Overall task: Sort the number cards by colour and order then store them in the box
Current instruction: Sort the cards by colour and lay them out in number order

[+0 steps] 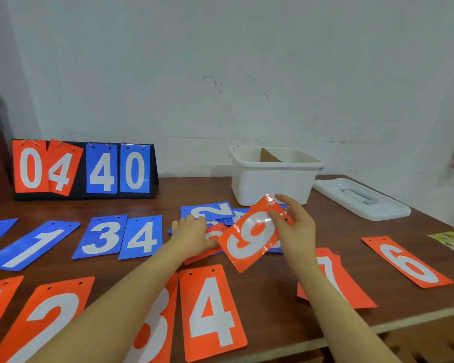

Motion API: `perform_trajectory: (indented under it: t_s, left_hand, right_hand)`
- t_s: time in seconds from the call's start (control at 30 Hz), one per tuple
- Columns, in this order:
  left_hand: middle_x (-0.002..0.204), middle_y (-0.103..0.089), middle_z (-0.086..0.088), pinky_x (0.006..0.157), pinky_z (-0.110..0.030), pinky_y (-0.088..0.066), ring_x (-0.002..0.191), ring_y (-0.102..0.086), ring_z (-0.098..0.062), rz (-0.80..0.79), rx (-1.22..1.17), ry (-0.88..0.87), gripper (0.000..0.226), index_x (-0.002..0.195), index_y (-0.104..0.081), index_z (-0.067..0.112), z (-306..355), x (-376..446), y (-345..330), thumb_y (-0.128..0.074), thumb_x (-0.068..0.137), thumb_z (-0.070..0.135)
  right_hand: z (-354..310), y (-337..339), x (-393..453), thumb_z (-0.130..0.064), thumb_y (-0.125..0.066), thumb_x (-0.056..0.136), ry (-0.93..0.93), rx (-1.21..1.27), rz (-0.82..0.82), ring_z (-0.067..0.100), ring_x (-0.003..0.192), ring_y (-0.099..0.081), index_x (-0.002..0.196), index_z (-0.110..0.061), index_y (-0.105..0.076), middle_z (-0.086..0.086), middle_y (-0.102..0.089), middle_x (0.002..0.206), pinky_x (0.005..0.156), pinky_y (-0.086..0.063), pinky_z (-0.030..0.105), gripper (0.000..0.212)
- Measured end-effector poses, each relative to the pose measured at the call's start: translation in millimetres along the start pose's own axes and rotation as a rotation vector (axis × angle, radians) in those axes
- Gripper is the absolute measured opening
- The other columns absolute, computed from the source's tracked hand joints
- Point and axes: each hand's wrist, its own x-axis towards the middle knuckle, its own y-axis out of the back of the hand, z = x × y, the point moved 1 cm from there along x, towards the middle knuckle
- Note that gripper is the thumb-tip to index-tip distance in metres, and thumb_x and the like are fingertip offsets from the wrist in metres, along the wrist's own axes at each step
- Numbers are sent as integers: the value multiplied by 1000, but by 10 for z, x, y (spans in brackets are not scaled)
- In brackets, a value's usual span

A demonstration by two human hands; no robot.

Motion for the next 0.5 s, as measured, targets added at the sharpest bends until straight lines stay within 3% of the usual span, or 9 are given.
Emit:
perform_trajectory:
  t_s: [0.1,0.23,0.33,0.4,0.5]
  left_hand:
    - [126,-49,-8,99,-39,-29,118,-44,-26,-9,-32,46,71,122,-49,14,-21,15,9,-56,75,66]
    - [126,-50,-7,99,-39,-28,118,-44,-27,-24,-126,55,70,121,-49,15,-34,38,2,-61,72,64]
    - [128,-45,-11,98,-39,-30,117,-43,-29,-3,-48,74,72,122,-49,15,-58,29,26,-55,74,69]
    - [127,-47,-11,98,-39,-30,116,-43,-29,-13,-34,77,71,120,-50,16,-83,16,47,-48,76,71]
    - [125,-48,-9,98,-40,-30,114,-45,-27,-87,8,43,71,121,-48,17,-113,2,75,-56,73,69]
  right_hand:
    - [99,-67,18,-8,-60,86,-17,-204,-61,18,89,-62,103,-24,-65,3,-66,98,72,-50,24,24]
    - [230,-174,68,-13,-55,87,-40,-594,-234,19,108,-59,109,-24,-69,0,-66,115,98,-44,37,28]
    - [257,-251,33,-18,-57,89,-95,-737,-344,16,112,-56,114,-27,-64,-6,-64,119,105,-36,40,28]
    - [288,-290,-10,-22,-60,89,-103,-784,-351,15,108,-57,115,-26,-58,-4,-64,111,105,-33,36,27]
    - [301,-321,-85,-24,-60,89,-67,-805,-338,16,99,-58,111,-23,-52,-4,-60,95,97,-26,31,23]
